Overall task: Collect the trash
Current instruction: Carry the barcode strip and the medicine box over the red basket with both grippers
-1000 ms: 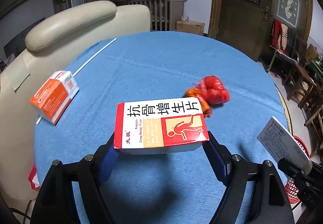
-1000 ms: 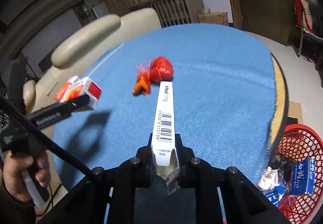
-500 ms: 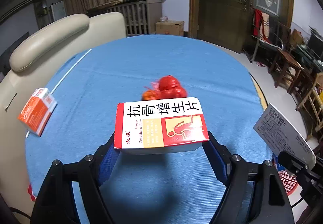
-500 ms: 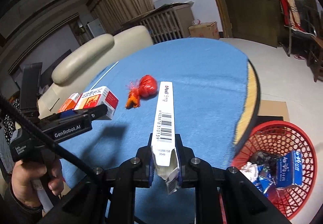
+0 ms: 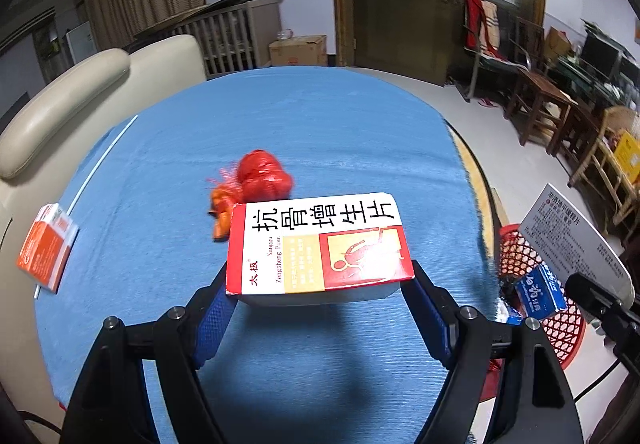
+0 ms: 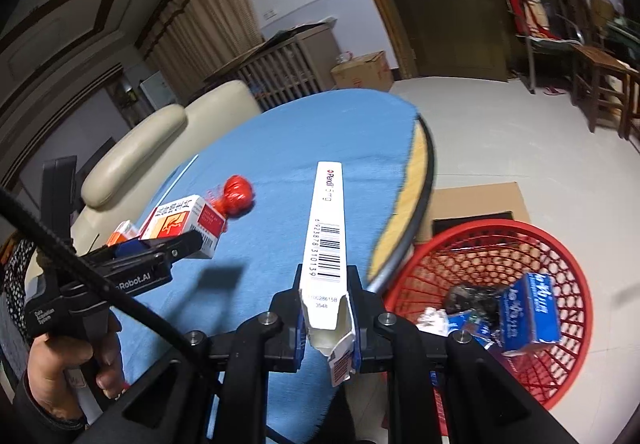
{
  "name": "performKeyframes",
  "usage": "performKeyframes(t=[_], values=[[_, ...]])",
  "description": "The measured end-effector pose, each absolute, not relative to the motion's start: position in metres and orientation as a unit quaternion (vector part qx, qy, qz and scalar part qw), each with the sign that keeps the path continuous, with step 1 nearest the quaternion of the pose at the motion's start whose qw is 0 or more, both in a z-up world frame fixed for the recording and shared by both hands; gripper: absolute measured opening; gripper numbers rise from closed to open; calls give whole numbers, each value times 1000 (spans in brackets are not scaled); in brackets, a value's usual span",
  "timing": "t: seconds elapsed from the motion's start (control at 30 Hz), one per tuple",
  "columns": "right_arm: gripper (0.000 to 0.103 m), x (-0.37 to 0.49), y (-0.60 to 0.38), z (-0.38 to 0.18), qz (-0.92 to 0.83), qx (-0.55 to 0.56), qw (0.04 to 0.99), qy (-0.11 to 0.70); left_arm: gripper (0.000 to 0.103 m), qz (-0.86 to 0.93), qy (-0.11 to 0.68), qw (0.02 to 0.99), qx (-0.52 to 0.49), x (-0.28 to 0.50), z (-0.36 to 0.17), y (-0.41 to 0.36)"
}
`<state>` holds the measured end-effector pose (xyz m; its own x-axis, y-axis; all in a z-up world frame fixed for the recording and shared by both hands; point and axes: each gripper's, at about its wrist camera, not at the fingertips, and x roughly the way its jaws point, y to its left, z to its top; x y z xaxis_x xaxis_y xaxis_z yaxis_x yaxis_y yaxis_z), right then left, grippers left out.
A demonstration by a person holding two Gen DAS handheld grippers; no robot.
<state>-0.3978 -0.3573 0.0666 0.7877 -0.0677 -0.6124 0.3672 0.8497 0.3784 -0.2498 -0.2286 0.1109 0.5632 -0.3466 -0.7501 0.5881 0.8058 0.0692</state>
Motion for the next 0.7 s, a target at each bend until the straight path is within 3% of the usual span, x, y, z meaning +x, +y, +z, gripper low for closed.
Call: performKeyframes(t=[0.7], values=[[18, -478, -432, 64, -207, 289, 895, 270, 81, -345, 372, 835, 213, -310, 108, -313]])
